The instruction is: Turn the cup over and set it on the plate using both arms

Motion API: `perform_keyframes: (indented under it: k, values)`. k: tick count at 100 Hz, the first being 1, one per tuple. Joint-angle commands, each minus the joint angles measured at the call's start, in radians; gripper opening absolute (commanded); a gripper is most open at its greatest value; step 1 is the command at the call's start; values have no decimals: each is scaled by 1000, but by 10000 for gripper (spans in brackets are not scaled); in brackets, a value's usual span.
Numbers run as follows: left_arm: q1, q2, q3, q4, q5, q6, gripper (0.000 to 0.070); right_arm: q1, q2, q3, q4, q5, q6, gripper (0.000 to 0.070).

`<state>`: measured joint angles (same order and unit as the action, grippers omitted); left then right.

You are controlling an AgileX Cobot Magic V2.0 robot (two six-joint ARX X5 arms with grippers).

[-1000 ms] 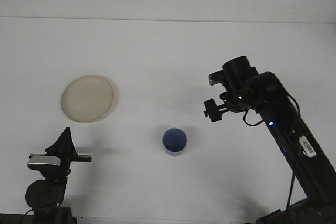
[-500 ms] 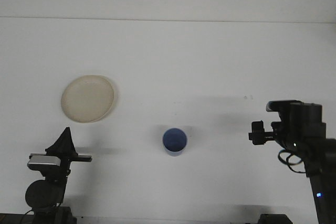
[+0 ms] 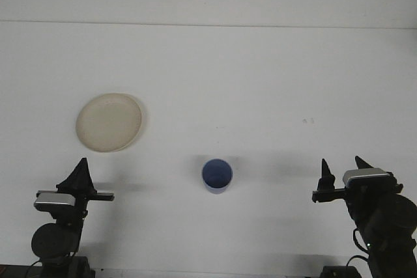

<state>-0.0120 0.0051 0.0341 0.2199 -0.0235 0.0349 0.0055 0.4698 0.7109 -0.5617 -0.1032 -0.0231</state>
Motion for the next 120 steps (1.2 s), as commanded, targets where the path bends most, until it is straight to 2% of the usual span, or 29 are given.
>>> perform_keyframes:
  k: [1, 21, 110, 120]
  values:
    - [-2, -2, -19, 10, 1, -1, 11, 1, -19, -27, 31, 0, -11, 529]
    - [-2, -2, -19, 10, 1, -1, 11, 1, -66, -92, 87, 1, -11, 528]
    - [-2, -2, -18, 13, 1, -1, 11, 2, -66, -93, 112, -1, -11, 529]
    - [-2, -2, 5, 6, 1, -19, 11, 2, -66, -93, 112, -1, -11, 529]
